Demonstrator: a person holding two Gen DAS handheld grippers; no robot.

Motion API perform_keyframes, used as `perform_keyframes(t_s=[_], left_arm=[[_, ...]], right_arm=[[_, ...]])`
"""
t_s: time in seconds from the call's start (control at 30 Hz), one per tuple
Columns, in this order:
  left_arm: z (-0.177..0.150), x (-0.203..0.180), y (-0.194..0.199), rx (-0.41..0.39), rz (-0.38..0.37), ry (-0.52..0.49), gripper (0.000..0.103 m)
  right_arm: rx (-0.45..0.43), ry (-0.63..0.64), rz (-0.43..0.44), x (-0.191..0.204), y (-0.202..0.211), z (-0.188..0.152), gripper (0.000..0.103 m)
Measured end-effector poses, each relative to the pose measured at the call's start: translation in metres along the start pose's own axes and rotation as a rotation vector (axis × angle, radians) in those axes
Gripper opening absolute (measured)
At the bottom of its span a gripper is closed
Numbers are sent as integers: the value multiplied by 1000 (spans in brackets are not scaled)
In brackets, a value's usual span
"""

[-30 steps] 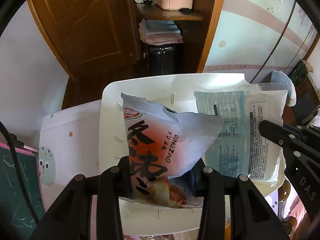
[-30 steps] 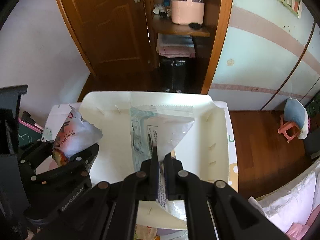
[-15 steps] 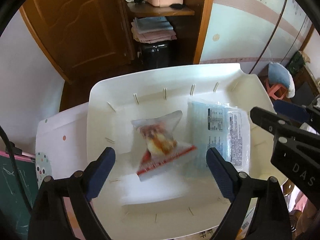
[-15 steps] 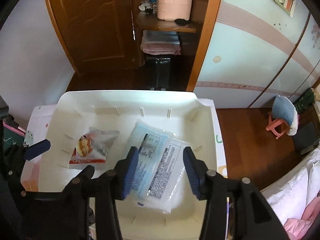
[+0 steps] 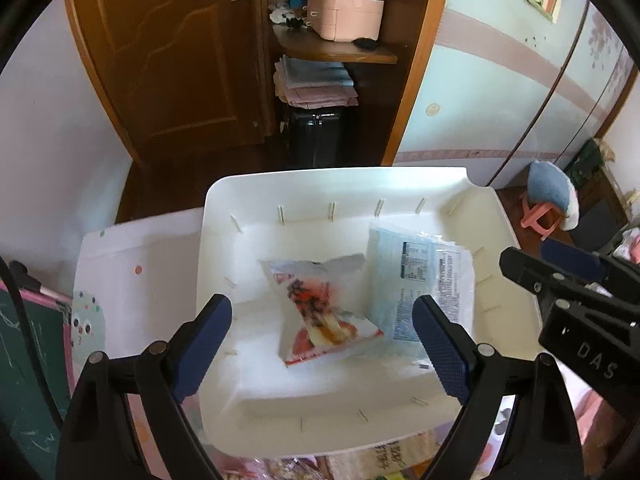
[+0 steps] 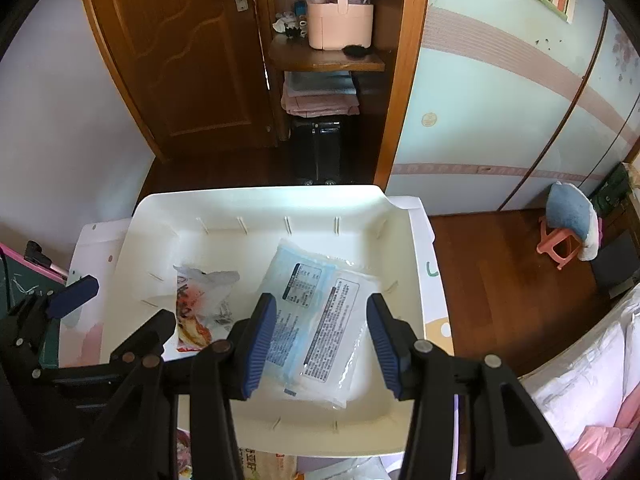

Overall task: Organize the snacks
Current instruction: 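Withdraw both tools from the tray back over the snack pile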

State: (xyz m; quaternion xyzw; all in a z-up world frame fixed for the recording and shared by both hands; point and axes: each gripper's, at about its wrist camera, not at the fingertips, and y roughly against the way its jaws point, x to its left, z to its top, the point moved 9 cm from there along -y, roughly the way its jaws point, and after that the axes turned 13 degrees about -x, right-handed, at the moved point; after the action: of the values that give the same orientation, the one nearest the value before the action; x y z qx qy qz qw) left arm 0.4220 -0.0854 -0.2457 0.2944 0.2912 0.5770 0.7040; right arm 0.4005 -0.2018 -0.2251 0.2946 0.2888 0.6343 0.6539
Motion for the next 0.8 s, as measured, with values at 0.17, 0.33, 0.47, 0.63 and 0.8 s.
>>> perform_keyframes(t_s=[0.17, 0.33, 0.47, 0.63, 0.8], left_arm=[[3, 4, 18, 0, 4, 19, 90], [5, 8, 41, -5, 16, 32, 90], [6, 4, 67, -29, 20, 24, 90], [6, 1, 105, -71, 37, 12, 90], [1, 4, 144, -125, 60, 6, 90]], right_arm=[[-14, -4, 6, 2, 14, 3, 48], [-42, -8, 22, 4, 38, 5, 48], [-63, -9, 27, 4, 59, 6, 48], [-96, -13, 51, 5, 94, 3, 48], [-135, -6, 72, 5, 128, -5, 48]])
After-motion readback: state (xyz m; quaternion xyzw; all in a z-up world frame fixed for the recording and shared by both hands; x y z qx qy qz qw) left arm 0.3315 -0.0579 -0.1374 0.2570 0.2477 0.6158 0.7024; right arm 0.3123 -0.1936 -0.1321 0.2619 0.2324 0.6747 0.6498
